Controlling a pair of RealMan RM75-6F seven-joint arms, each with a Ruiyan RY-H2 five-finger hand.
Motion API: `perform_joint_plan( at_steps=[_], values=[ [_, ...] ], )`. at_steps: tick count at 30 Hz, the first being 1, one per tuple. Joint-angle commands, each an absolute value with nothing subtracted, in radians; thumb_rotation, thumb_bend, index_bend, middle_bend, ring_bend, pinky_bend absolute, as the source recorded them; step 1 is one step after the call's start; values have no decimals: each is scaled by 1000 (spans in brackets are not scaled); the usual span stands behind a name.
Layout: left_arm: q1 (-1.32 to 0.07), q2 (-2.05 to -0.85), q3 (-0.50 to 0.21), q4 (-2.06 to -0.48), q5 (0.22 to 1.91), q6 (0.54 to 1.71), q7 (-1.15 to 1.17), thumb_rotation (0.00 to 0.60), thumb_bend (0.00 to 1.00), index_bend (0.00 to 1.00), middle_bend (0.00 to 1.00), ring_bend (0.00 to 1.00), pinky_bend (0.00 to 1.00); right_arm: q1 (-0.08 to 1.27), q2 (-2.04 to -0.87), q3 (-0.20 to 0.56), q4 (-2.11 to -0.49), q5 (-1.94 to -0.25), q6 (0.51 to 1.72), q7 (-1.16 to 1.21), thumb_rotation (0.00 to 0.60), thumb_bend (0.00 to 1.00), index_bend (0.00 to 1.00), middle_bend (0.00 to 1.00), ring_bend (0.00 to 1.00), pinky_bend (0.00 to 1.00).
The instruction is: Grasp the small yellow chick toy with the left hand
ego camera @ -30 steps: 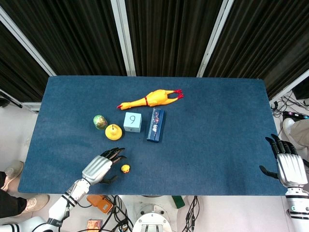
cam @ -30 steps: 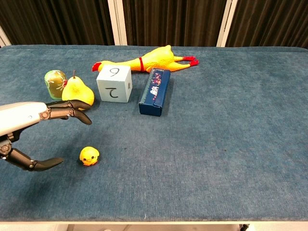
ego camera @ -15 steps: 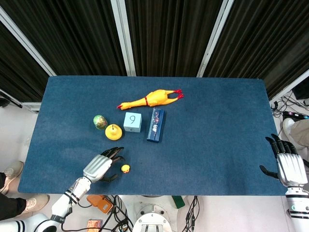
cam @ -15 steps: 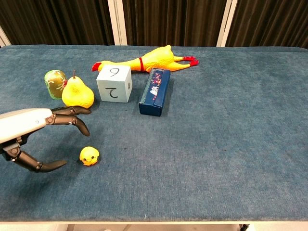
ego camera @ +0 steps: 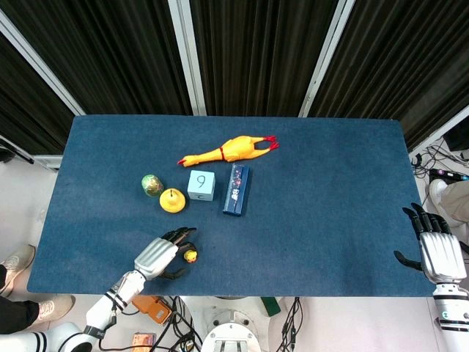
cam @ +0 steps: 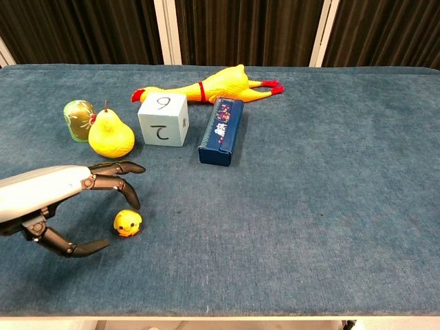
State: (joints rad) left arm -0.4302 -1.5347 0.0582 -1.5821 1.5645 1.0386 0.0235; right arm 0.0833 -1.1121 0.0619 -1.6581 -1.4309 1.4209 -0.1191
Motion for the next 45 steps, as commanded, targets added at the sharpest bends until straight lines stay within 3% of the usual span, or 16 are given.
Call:
perform_joint_plan(
  at_steps=[1, 24, 34, 45],
  values=[
    [-438, -1547, 56, -1569, 1562, 1033, 16, 600, 286, 314, 23, 0, 148, 83, -1112, 62, -1658, -1430, 1421, -120, 600, 260, 194, 151, 221, 184],
    [-487, -1577, 47, -1494, 1521, 984, -20, 600, 311, 433, 41, 0, 148, 83, -1114, 63, -1658, -1429, 1423, -123, 600, 260, 194, 151, 221, 184],
    [-487, -1566, 43, -1475, 1512, 1001, -49, 600, 336, 568, 109, 0, 148, 85, -1114, 62, -1657, -1432, 1421, -121, 600, 260, 194, 151, 221, 184],
    [-515, -1411, -4, -1660, 1503, 1033, 95, 600, 338, 573, 127, 1, 148, 84, -1111, 57, -1657, -1439, 1421, -117, 600, 260, 193, 151, 221, 184]
  ],
)
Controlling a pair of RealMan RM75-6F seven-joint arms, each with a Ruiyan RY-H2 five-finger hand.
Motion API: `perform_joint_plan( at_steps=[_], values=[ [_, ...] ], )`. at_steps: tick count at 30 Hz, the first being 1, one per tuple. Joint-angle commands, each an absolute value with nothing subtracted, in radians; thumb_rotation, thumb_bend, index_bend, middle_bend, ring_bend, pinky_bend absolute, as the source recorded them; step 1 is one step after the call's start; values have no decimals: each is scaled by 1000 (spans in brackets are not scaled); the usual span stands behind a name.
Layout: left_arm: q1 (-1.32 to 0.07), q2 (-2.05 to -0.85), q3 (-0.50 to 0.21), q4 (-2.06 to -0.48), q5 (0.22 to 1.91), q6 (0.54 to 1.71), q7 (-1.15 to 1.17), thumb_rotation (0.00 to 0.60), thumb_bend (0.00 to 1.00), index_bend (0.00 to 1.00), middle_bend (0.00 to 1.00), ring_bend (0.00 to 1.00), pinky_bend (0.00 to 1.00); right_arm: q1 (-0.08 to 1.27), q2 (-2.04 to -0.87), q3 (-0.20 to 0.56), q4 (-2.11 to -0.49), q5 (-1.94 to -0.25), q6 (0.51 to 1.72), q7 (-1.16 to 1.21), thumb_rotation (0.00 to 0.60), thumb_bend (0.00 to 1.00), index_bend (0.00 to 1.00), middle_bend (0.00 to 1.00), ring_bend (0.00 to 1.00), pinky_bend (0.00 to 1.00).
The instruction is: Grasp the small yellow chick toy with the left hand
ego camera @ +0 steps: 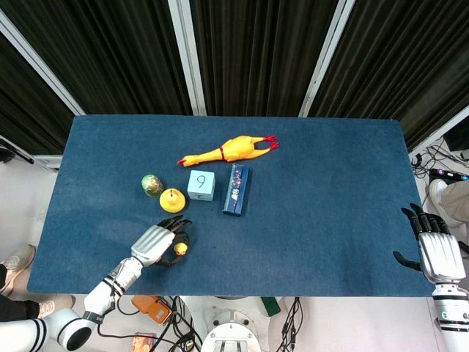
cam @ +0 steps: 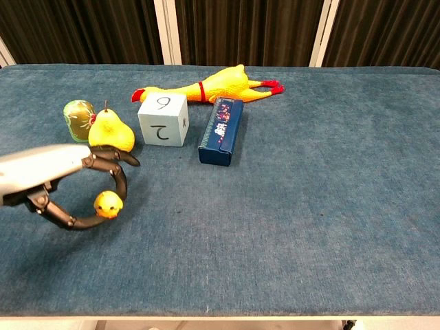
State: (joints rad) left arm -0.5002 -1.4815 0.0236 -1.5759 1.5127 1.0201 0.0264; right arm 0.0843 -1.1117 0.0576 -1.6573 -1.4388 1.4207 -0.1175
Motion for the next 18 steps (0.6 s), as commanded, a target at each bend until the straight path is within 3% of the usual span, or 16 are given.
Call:
perform_joint_plan(
  at_steps=[1, 9, 18],
  values=[
    [-518, -1391, -12, -1684, 1496, 1036, 115, 600, 338, 573, 127, 1, 148, 84, -1111, 56, -1657, -1440, 1421, -117, 600, 260, 193, 151, 221, 184],
    [-536, -1217, -94, -1873, 1407, 1065, 264, 600, 338, 573, 127, 2, 148, 85, -1108, 55, -1657, -1441, 1416, -116, 600, 259, 193, 151, 221, 184],
    [-545, -1065, -168, -2005, 1358, 1099, 245, 600, 338, 573, 127, 5, 148, 85, -1108, 53, -1658, -1442, 1417, -119, 600, 260, 194, 151, 221, 184]
  ],
)
